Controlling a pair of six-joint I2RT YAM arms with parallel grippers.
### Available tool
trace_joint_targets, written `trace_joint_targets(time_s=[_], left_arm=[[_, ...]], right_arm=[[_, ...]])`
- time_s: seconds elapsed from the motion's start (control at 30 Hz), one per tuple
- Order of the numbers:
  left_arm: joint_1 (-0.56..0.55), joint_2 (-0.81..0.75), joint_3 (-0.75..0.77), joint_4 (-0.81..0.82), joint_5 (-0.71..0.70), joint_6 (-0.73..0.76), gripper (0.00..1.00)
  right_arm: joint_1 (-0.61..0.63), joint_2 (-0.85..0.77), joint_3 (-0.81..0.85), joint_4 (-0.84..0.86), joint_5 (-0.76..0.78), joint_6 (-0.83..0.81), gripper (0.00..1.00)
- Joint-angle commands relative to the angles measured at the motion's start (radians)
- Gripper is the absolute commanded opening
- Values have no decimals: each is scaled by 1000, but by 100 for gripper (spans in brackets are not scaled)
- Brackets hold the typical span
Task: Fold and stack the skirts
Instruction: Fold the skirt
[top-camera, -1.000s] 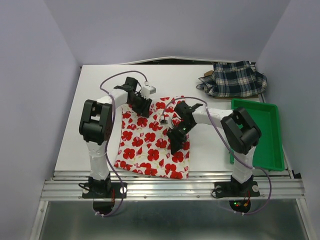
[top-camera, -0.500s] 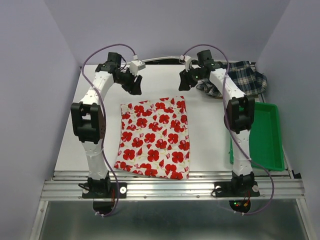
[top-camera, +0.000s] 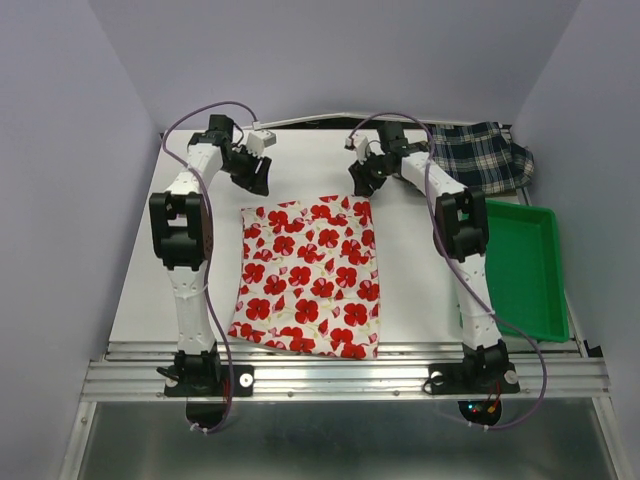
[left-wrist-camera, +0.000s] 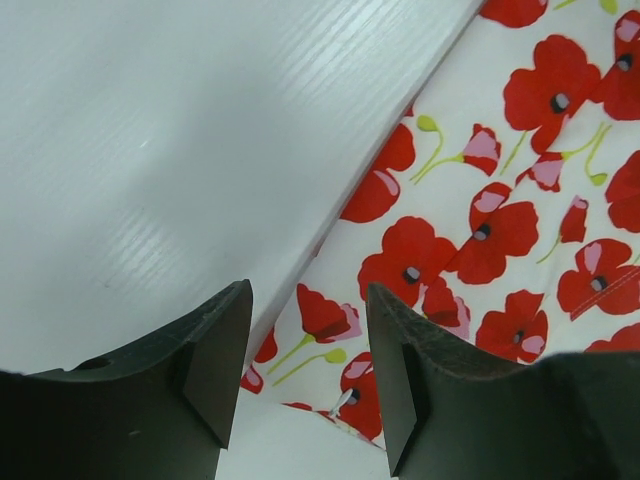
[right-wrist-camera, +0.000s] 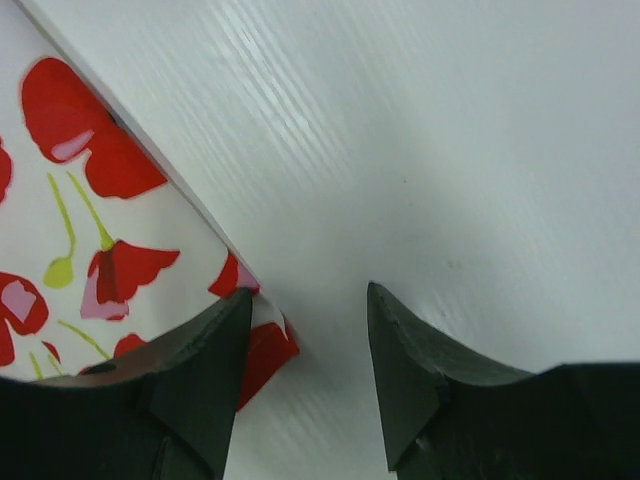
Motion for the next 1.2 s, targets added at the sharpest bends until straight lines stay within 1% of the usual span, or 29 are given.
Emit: trace_joint_targets(time_s=[0.0,0.13,0.27,0.43,0.5,0.6,0.67,0.73,0.87,0.93,0.97,1.0,1.03,1.13,1.17], left_arm=[[8,3,44,-45,-57,44,60],[6,33,32,-107,-77,130,60],[6,39,4,-116,-107,150,60],[9,39,-15,-116,-127,161,59],[9,39,-20,-124,-127,172,58],[9,48,-26,-116,-143,167,52],[9,60,-22,-118,-151,169,48],[9,82,-11,-130,-151,169,47],[9,102,-8,-142,-150,173,46],[9,102,-12,-131,-153,169,46],[9,105,-14,-130,-153,166,45],[9,105,-12,-130,-151,164,44],[9,106,-14,-127,-150,164,43],[9,108,-11,-124,-148,162,35],[9,108,-9,-125,-146,162,33]], right_arm=[[1,-11,-61,1,-46,-117,55],[1,-12,-71,-63,-100,-153,50],[1,-12,-68,-83,-125,-173,47],[1,2,-32,-108,-122,-182,47],[1,-5,-25,-106,-128,-182,45],[1,-6,-19,-111,-146,-186,41],[1,1,-8,-134,-152,-202,37],[1,15,8,-164,-154,-214,36],[1,15,12,-188,-160,-225,38],[1,9,14,-189,-160,-204,43],[1,6,23,-176,-151,-190,50],[1,6,32,-166,-146,-176,54],[1,5,41,-159,-143,-150,56],[1,8,86,-140,-145,-136,61],[1,12,93,-139,-145,-137,68]])
